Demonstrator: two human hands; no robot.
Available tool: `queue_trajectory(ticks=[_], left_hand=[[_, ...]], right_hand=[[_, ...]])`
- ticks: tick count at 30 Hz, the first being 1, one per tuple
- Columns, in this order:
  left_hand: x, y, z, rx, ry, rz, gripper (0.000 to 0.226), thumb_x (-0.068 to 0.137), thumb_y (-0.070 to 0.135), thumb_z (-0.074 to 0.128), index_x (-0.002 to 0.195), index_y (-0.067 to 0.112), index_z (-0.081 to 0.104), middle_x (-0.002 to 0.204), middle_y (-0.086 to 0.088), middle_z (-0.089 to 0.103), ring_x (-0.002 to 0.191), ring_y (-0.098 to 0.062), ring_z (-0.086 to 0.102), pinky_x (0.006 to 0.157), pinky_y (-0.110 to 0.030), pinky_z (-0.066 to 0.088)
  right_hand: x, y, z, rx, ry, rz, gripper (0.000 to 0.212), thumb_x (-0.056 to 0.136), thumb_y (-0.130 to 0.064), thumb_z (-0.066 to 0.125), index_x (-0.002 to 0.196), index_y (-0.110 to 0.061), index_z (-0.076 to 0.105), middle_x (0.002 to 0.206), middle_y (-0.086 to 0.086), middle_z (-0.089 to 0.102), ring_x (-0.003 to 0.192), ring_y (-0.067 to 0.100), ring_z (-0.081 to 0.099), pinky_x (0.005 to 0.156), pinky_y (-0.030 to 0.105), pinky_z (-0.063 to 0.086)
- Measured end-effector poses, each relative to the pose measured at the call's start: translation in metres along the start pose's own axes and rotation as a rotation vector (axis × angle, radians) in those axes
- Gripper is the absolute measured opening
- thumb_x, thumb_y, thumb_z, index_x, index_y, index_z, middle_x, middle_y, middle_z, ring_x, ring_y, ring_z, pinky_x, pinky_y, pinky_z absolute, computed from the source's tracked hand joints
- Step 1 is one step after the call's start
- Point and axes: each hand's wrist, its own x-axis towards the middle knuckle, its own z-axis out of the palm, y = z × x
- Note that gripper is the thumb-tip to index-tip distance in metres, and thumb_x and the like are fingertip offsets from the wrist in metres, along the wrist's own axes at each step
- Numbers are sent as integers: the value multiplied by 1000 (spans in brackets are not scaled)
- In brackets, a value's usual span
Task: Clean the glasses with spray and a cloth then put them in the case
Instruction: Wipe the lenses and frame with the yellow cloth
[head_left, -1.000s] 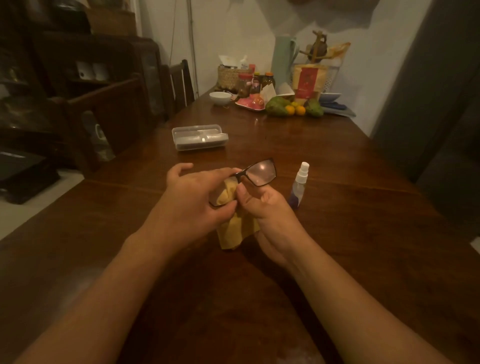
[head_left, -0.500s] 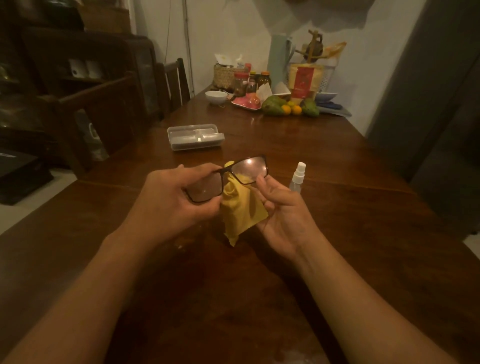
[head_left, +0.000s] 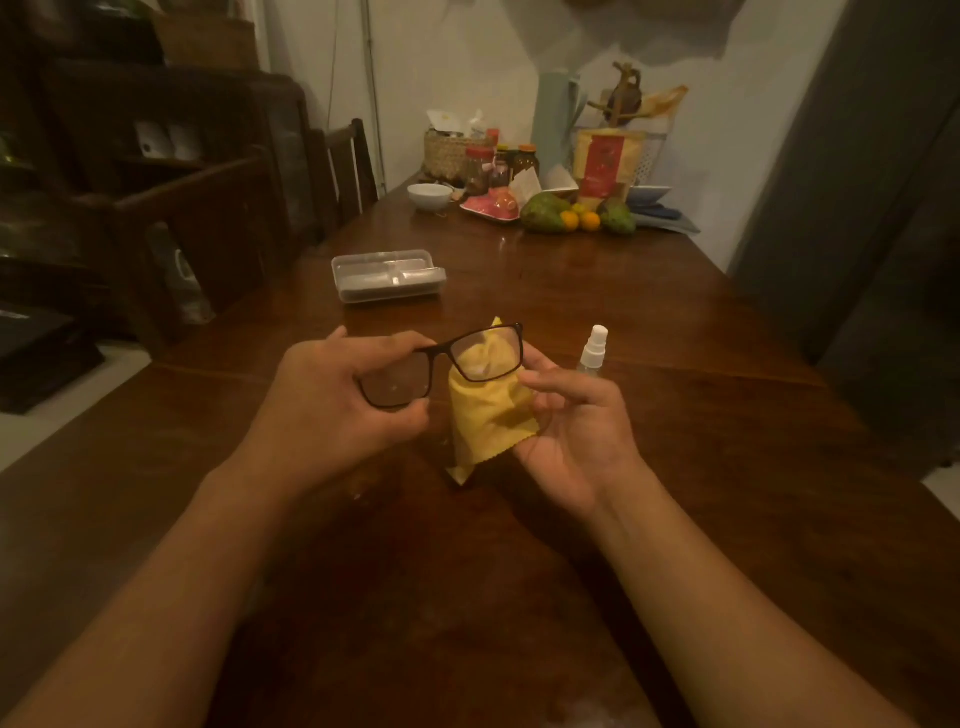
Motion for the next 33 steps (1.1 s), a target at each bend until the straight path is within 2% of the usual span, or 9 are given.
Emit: queue_trajectory(ticks=[3,6,10,13,17,20,25,30,33], left_hand=[[0,3,1,58,-7,17,59,68,50,68,126,42,61,107,44,56,114,11,57,116,-57,30],[-1,8,2,89,-8,32,53,71,49,68,123,37,67,111,28,65,109,6,61,115,-58,31],[-1,14,6,132,7,54,38,82,31,73,118,21,73,113,6,75,103,-6,67,111,-57,38],[-1,18,7,117,42,96,26,87,19,68,112,15,75,104,8,74,90,-8,70,109,-49,40],[-1,21,6,107,23,80,31,90,22,60,117,15,74,90,8,73,75,-11,70,82,-32,52],[0,18,6,153,-12,38,32,96,18,62,126,7,68,96,-6,76,77,-14,69,66,-24,48],[0,19,5,199,-32,31,35,97,16,60,129,3,64,102,-13,76,84,-22,70,69,-35,56],[0,20,2,211,-24,21,41,98,28,53,131,5,64,102,-13,76,87,-24,70,75,-43,58],[1,21,2,206,-33,2,41,96,27,54,131,6,63,106,-14,76,92,-26,71,78,-44,58]], right_hand=[[1,4,0,-110,-5,0,40,88,-12,60,128,-7,62,116,12,72,104,23,70,91,37,56],[2,7,2,-195,24,-7,44,87,-16,61,130,-6,60,114,11,74,102,20,73,81,32,60],[3,10,4,-264,32,8,49,88,-19,64,135,-10,57,122,11,72,107,23,71,87,34,60],[3,11,3,-298,38,15,53,85,-22,68,135,-11,57,122,11,72,109,25,71,89,37,59],[3,9,3,-299,63,-14,65,80,-25,71,141,-10,53,126,14,70,117,31,67,104,49,50],[2,9,7,-297,49,-23,60,86,-31,66,141,-12,53,128,14,69,118,28,67,96,42,56],[1,14,10,-357,4,-21,53,95,-35,56,140,-8,53,126,13,70,111,24,70,84,33,59],[3,10,7,-358,69,-24,63,82,-29,71,141,-18,51,122,7,73,111,22,71,88,36,58],[4,7,5,-260,88,-45,62,77,-18,76,135,-21,55,111,6,77,99,20,75,75,31,60]])
